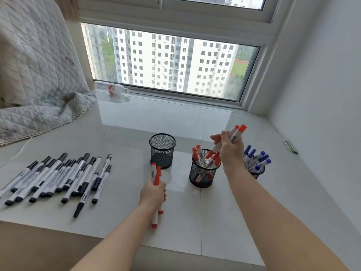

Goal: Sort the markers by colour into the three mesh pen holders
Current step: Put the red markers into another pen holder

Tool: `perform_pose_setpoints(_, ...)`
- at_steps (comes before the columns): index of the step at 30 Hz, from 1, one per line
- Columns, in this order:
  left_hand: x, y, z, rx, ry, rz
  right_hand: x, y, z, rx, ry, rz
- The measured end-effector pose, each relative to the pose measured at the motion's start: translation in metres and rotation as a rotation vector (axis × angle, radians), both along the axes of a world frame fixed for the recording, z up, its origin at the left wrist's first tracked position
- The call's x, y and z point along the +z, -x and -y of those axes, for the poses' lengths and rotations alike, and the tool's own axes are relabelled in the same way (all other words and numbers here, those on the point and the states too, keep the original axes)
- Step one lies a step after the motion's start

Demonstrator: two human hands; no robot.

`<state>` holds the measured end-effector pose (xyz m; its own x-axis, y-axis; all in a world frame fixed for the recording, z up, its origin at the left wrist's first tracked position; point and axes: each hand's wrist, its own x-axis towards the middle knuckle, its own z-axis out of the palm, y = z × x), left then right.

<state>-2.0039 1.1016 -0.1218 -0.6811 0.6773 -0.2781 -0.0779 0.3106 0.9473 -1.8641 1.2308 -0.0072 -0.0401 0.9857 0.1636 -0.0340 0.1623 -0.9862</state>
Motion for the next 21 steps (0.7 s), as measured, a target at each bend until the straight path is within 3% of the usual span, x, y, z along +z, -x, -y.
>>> perform_pose_setpoints(6, 0.004, 0.004, 0.002, 0.044, -0.111, 0.124, -0.039, 0.020, -0.003, -0.017, -0.085, 0.274)
perform_pose_setpoints(9, 0.020, -0.001, -0.006, 0.030, -0.219, 0.216, -0.047, 0.024, -0.005, -0.136, -0.211, 0.395)
perform_pose_setpoints(12, 0.046, -0.008, -0.021, -0.013, -0.326, 0.255, -0.052, 0.021, -0.003, -0.111, -0.141, 0.491)
perform_pose_setpoints(17, 0.085, -0.021, -0.050, -0.027, -0.471, 0.320, -0.060, 0.014, -0.005, -0.043, -0.093, 0.497)
perform_pose_setpoints(21, 0.096, -0.027, -0.070, 0.099, -0.558, 0.303, -0.063, 0.009, 0.006, -0.078, -0.076, 0.481)
